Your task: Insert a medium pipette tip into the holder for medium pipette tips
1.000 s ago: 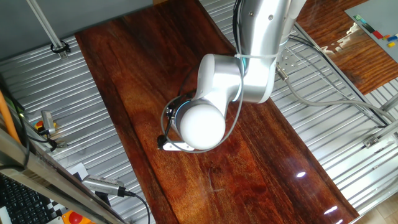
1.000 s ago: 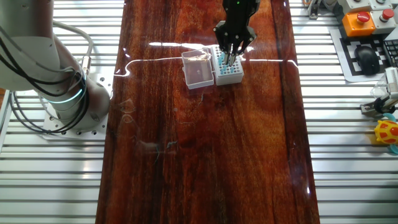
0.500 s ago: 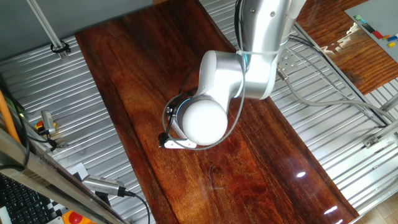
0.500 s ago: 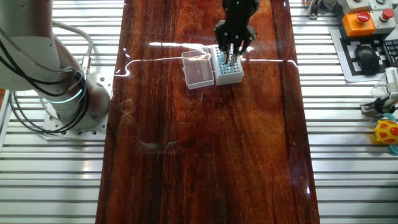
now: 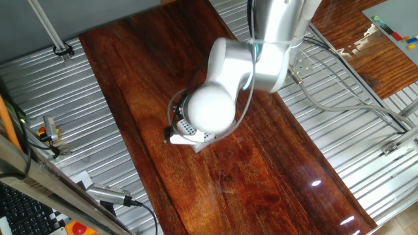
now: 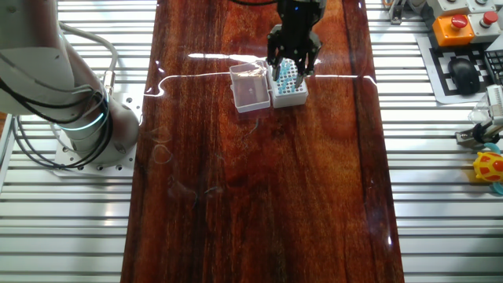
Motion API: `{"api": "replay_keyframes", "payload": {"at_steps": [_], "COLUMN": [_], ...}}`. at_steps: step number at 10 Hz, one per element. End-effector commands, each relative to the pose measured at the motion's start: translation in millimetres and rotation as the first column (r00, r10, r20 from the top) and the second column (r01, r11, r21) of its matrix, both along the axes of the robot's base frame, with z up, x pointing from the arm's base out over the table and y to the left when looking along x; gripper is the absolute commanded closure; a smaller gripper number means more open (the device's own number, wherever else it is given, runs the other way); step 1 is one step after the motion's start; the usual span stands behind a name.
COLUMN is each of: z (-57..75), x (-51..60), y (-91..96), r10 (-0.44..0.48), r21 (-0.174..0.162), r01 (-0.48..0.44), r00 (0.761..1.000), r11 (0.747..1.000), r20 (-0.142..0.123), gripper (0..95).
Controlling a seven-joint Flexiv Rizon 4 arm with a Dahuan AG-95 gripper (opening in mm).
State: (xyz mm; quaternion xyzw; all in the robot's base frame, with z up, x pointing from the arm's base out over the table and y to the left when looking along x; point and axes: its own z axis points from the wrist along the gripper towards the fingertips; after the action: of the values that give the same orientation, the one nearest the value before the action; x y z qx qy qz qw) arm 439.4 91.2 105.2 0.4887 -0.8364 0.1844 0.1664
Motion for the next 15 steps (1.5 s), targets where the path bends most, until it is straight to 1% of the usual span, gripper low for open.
{"api": "replay_keyframes", "payload": {"at_steps": [1,2,3,5,7,8,9,10,12,15], "z": [-4.0,-5.8,-6.8,-6.7,-6.6,-6.3,-5.8,-5.8,-6.9,-6.0], "x": [-5.7,-9.1,-11.4,-16.2,-17.8,-18.7,-20.3,-22.0,-24.7,-26.8], "y": [-2.1,-3.2,-4.0,-7.2,-8.4,-9.2,-10.5,-11.6,-12.6,-14.3], "r10": [-0.075,-0.09,-0.096,-0.116,-0.145,-0.164,-0.178,-0.201,-0.261,-0.275], "r21": [0.069,0.093,0.105,0.142,0.175,0.202,0.222,0.243,0.308,0.335], "r01": [0.072,0.085,0.09,0.106,0.132,0.147,0.159,0.178,0.229,0.24], "r00": [0.996,0.995,0.994,0.991,0.987,0.984,0.982,0.977,0.963,0.959], "r11": [0.995,0.992,0.99,0.984,0.976,0.968,0.962,0.954,0.924,0.911], "r20": [0.043,0.048,0.052,0.062,0.068,0.069,0.069,0.07,0.068,0.062], "gripper": [57.0,57.0,76.0,76.0,76.0,76.0,76.0,76.0,76.0,76.0]}}
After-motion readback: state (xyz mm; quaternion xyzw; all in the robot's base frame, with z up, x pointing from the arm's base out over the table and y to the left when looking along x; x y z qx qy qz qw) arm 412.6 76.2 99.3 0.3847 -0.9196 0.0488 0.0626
